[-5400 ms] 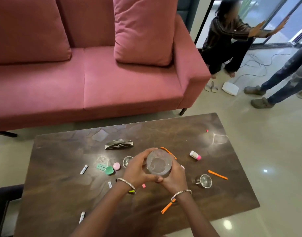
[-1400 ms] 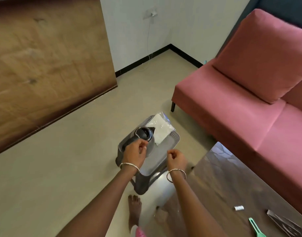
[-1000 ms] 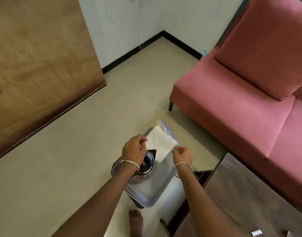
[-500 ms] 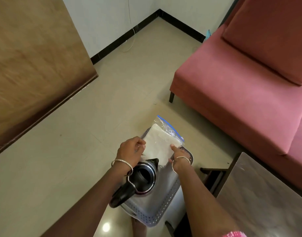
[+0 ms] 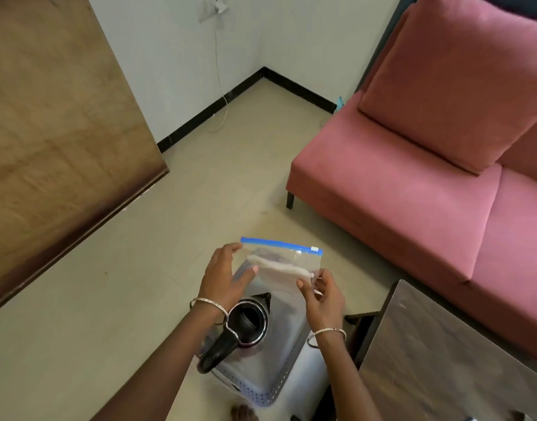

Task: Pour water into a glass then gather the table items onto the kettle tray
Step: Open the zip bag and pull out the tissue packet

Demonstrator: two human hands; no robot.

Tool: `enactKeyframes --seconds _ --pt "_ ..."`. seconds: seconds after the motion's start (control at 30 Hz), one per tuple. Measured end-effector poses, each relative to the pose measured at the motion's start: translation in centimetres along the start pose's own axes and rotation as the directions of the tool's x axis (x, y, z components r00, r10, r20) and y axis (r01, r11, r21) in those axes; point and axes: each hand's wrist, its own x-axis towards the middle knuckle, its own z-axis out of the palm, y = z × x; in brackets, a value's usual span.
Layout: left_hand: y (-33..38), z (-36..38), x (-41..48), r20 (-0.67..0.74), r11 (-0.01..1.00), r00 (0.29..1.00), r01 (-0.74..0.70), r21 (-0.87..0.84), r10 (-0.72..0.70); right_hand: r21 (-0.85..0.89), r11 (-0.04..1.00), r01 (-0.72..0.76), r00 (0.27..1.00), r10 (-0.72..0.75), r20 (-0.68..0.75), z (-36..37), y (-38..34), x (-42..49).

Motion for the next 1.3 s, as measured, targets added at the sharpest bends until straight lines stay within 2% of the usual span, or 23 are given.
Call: enactKeyframes --seconds 0.1,0.17,0.33,0.53,0.73,0.8,0.93,1.07,1.17,1.3 --pt "3.2 -2.3 -2.3 -0.059 0.977 0.979 -0.192 0.092 0.197 -0.015 0.994 0.106 0.993 -0.105 0.048 -1.9 -2.6 -2.9" --pt "5.5 -3.9 -4.6 -0.027 0.955 0.962 -0.266 0.129 0.272 -0.039 0.983 0.177 0.982 -0.173 0.080 -3.3 -4.2 -5.3" --pt "9.7 -7.1 -10.4 0.177 0.935 0.926 -0.348 0.066 0.332 -0.113 0.952 0.286 0.957 -0.277 0.092 -6.8 -7.6 -12.2" --pt "12.5 -9.0 -18.8 0.203 0.905 0.882 -0.419 -0.075 0.426 -0.161 0.901 0.402 0.915 -0.393 0.084 -10.7 -10.2 -20.9" --pt "12.3 -8.7 -27.0 0.124 0.897 0.889 -0.428 -0.110 0.440 -0.049 0.947 0.318 0.947 -0.314 0.067 -14.3 -10.7 -29.4" --pt "12.3 -8.2 -29.7 0.154 0.895 0.883 -0.427 -0.128 0.444 -0.034 0.957 0.289 0.956 -0.286 0.070 -16.0 -10.3 -31.9" --pt "12.7 -6.3 -34.2 0.210 0.890 0.865 -0.438 -0.125 0.456 0.086 0.956 0.282 0.959 -0.281 -0.021 -19.6 -10.3 -36.0" --pt "13.6 -4.2 -37.5 0.259 0.844 0.804 -0.525 -0.113 0.535 0.026 0.940 0.340 0.934 -0.334 -0.124 -22.4 -10.1 -38.5" --pt "14.6 -2.6 -39.4 0.300 0.801 0.748 -0.588 -0.116 0.593 0.040 0.954 0.297 0.934 -0.281 -0.220 -23.9 -8.5 -39.7" --pt "16.0 -0.5 -41.2 0.319 0.770 0.707 -0.620 -0.148 0.631 0.114 0.966 0.232 0.942 -0.194 -0.273 -26.1 -6.7 -40.5"
